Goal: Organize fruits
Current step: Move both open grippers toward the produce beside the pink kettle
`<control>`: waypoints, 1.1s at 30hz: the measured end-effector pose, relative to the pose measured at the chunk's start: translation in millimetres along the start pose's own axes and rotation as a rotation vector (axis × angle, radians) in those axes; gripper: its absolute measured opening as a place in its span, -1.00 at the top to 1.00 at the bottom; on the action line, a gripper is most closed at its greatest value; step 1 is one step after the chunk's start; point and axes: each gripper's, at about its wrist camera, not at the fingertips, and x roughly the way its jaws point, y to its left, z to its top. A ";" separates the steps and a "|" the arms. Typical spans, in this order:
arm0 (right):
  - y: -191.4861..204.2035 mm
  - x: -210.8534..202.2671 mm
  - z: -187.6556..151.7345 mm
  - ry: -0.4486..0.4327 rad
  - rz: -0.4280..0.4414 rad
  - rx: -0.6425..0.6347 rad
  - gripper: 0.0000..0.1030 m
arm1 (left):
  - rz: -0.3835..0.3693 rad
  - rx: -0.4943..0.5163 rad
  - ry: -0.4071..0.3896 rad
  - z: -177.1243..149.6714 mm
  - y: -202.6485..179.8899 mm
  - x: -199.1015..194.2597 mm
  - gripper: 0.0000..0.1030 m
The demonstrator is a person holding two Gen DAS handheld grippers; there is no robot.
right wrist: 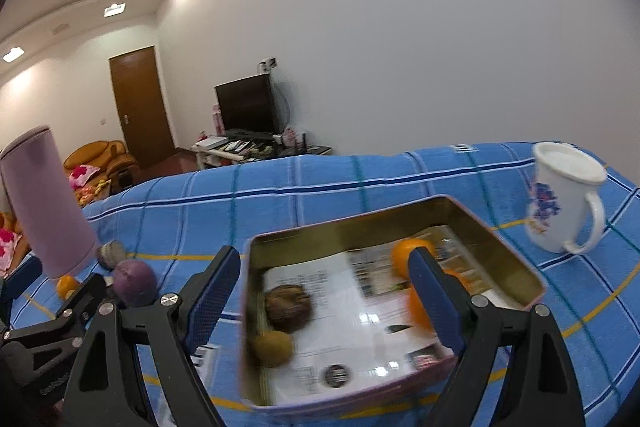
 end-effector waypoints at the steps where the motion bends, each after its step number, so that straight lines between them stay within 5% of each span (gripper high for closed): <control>1: 8.0 0.5 -0.3 -0.001 0.007 -0.010 -0.69 | 0.003 -0.003 0.002 -0.2 3.7 0.9 -1.00; 15: 77.2 11.3 -8.9 0.047 0.102 -0.094 -0.69 | 0.070 -0.089 0.099 -3.5 86.4 30.7 -1.00; 29: 146.8 49.9 -15.8 0.213 0.236 -0.215 -0.68 | 0.132 -0.286 0.220 -13.4 179.1 55.3 -0.79; 33: 159.0 71.0 -17.6 0.283 0.231 -0.217 -0.52 | 0.138 -0.316 0.232 -12.7 191.2 56.7 -0.71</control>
